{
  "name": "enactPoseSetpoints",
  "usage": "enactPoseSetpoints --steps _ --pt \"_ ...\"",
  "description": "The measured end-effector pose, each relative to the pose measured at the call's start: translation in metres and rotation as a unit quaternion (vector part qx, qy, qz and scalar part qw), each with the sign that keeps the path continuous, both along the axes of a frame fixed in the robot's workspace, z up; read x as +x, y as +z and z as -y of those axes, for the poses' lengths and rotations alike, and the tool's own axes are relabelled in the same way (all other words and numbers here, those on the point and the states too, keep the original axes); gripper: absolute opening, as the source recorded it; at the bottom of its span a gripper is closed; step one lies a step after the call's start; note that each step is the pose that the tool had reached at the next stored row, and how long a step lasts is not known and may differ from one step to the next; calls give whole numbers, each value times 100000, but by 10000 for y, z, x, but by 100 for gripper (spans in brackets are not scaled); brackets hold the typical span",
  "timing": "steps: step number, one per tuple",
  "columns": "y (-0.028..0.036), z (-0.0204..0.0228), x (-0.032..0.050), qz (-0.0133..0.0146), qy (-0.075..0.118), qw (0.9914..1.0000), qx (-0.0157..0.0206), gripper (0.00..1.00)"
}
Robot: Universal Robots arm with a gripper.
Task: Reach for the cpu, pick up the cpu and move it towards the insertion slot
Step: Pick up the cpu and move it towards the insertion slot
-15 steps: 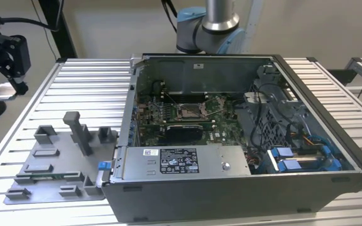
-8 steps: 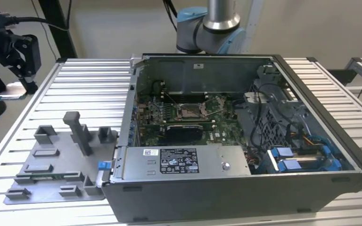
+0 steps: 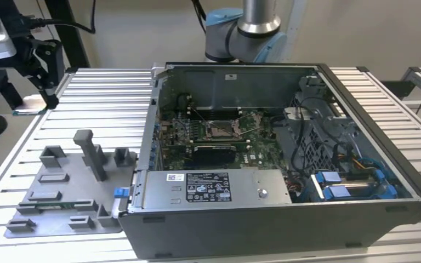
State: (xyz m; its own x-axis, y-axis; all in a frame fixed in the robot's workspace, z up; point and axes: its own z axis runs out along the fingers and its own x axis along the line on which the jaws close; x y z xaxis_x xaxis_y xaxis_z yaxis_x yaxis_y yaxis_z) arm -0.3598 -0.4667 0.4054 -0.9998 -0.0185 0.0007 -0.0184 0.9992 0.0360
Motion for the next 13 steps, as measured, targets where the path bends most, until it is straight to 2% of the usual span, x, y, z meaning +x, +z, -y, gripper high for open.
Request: enactPoseSetpoints --steps 7,13 --pt "9 0 177 0 0 100000 3 0" --pt "16 0 246 -6 2 100000 -2 0"
